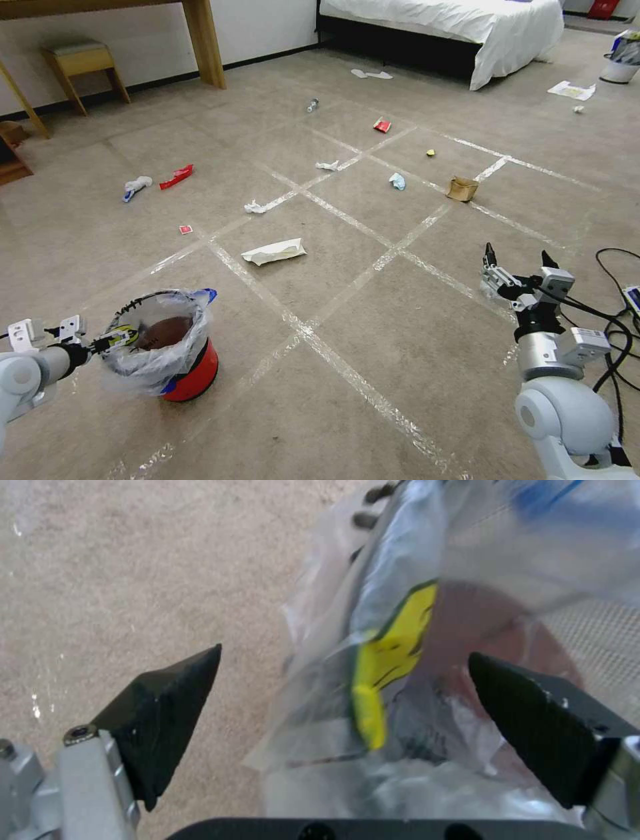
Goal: Pick up the trash bin and place the garbage on the floor into it.
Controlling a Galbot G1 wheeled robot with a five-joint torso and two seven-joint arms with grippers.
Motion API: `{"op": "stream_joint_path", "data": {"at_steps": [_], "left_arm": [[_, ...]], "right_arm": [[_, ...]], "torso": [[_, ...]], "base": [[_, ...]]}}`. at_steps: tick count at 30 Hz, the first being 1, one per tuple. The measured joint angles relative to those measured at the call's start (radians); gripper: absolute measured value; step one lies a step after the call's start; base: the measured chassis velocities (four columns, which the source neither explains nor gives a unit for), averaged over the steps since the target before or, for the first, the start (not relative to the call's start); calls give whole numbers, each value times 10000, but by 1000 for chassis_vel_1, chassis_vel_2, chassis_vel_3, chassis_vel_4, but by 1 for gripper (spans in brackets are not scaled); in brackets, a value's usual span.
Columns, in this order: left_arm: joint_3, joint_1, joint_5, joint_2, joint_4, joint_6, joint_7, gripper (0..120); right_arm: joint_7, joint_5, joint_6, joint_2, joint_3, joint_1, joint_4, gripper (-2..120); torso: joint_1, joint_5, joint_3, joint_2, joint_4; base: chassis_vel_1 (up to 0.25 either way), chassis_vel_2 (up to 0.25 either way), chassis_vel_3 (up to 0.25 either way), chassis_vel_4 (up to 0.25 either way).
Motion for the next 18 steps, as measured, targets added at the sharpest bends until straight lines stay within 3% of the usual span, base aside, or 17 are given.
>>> {"op": "stream_joint_path", "data": {"at_steps": [14,18], "left_arm": [[343,211,-212,327,48,-21,47,96],[340,235,-229,354,57,-22,55,88]], "right_arm": [[40,-11,11,61,-39,-3,21,100],[43,-12,26,61,-39,6,20,100]], "torso": [[0,3,0,1,0],[-1,2,0,0,0]], "base": [[0,0,0,0],[0,0,0,0]]}}
